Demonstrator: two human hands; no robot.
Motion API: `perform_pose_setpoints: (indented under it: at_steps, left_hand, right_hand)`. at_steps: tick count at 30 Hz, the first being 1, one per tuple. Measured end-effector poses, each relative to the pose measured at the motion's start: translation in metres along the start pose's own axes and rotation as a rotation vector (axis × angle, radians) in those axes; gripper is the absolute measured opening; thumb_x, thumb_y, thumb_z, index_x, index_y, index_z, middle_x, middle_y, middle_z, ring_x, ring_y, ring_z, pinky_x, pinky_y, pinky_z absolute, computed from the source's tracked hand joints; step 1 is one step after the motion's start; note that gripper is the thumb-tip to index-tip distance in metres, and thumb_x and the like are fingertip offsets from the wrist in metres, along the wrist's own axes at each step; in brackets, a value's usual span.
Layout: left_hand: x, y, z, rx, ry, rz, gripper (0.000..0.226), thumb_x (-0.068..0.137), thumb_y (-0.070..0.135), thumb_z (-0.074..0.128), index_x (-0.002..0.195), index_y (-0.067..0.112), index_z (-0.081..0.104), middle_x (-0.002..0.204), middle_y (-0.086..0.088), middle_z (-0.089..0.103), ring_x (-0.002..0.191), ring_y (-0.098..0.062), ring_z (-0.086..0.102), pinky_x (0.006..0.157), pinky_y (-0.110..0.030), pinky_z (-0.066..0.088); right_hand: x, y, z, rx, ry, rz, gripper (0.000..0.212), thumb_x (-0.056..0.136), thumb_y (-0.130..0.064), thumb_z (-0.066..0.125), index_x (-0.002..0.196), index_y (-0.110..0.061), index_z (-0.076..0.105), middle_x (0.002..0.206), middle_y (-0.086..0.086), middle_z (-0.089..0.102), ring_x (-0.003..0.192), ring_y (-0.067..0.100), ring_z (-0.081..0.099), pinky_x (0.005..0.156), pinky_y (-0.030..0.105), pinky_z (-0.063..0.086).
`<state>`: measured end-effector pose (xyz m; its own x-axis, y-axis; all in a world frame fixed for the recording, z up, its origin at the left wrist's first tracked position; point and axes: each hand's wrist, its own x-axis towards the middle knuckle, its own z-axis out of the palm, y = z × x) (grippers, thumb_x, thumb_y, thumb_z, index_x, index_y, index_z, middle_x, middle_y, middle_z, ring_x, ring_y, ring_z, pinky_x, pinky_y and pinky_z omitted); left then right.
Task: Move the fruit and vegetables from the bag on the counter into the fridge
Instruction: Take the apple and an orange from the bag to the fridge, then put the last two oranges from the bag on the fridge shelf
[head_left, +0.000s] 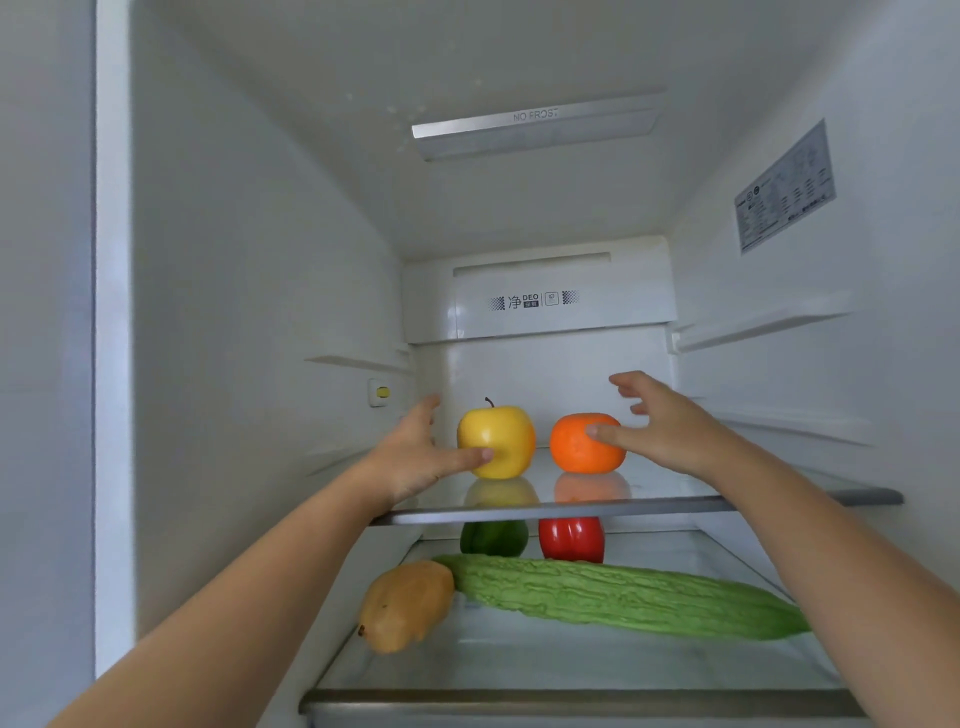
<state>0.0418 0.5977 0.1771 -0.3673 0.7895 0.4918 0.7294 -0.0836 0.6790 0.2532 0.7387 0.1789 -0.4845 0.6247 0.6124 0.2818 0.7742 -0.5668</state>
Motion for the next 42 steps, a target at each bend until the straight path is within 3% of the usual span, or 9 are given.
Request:
perform_pose_setpoints:
  at_steps: [5,10,13,16,22,27,42]
  left_hand:
    - [-0.049,0.007,-0.003,0.117,0.267,0.170,0.070,0.083,0.034,0.064,0.140,0.016,0.029,0.144,-0.005,0.037,0.128,-0.016,0.038,0.098,-0.025,0.032]
    - [-0.123,-0.003,0.014,0.382,0.408,0.351,0.061,0.084,0.050,0.046,0.134,0.017,0.040,0.130,0.000,0.049,0.120,-0.007,0.038,0.093,-0.012,0.025]
    - [-0.156,-0.012,0.017,0.438,0.455,0.386,0.053,0.083,0.046,0.043,0.128,0.018,0.045,0.122,0.000,0.054,0.113,-0.009,0.042,0.094,-0.018,0.031]
    - [-0.186,-0.018,0.012,0.508,0.507,0.378,0.047,0.084,0.041,0.045,0.126,0.019,0.044,0.121,0.000,0.054,0.111,-0.014,0.047,0.091,-0.026,0.036]
    - [-0.247,-0.036,-0.007,0.721,0.600,0.273,0.043,0.086,0.035,0.047,0.121,0.010,0.053,0.122,-0.008,0.056,0.117,-0.026,0.051,0.093,-0.039,0.041]
    - [-0.306,-0.053,-0.024,0.852,0.676,0.123,0.039,0.087,0.033,0.048,0.118,0.010,0.054,0.124,-0.008,0.057,0.120,-0.027,0.049,0.095,-0.039,0.040]
    - [-0.514,-0.058,-0.126,1.195,0.783,-0.381,0.040,0.087,0.033,0.049,0.114,0.005,0.060,0.122,-0.010,0.059,0.121,-0.026,0.046,0.097,-0.039,0.038]
  right_hand:
    - [-0.021,-0.030,0.014,0.140,0.189,-0.050,0.054,0.084,-0.033,0.063,0.131,-0.019,0.043,0.137,0.003,0.046,0.123,0.018,0.044,0.096,0.029,0.034]
    - [-0.065,-0.073,0.058,0.302,0.398,-0.221,0.028,0.086,-0.023,0.059,0.113,-0.017,0.059,0.109,-0.005,0.059,0.106,0.009,0.053,0.090,0.030,0.044]
    - [-0.097,-0.094,0.083,0.167,0.433,-0.405,0.028,0.085,-0.027,0.056,0.109,-0.013,0.061,0.102,-0.004,0.060,0.096,0.004,0.049,0.082,0.009,0.035]
    - [-0.125,-0.103,0.105,0.119,0.373,-0.488,0.036,0.083,-0.033,0.049,0.109,-0.012,0.061,0.104,0.000,0.063,0.099,0.013,0.054,0.085,0.014,0.037]
    - [-0.168,-0.112,0.149,0.177,0.243,-0.582,0.036,0.084,-0.029,0.048,0.108,-0.006,0.064,0.108,0.005,0.064,0.102,0.021,0.058,0.090,0.034,0.044]
    - [-0.208,-0.132,0.188,0.280,0.103,-0.662,0.033,0.086,-0.026,0.050,0.107,-0.006,0.065,0.106,0.005,0.064,0.100,0.020,0.059,0.089,0.029,0.044]
    - [-0.343,-0.283,0.291,0.507,-0.193,-0.930,0.039,0.087,-0.032,0.047,0.108,-0.005,0.065,0.110,0.010,0.066,0.102,0.027,0.060,0.087,0.041,0.050]
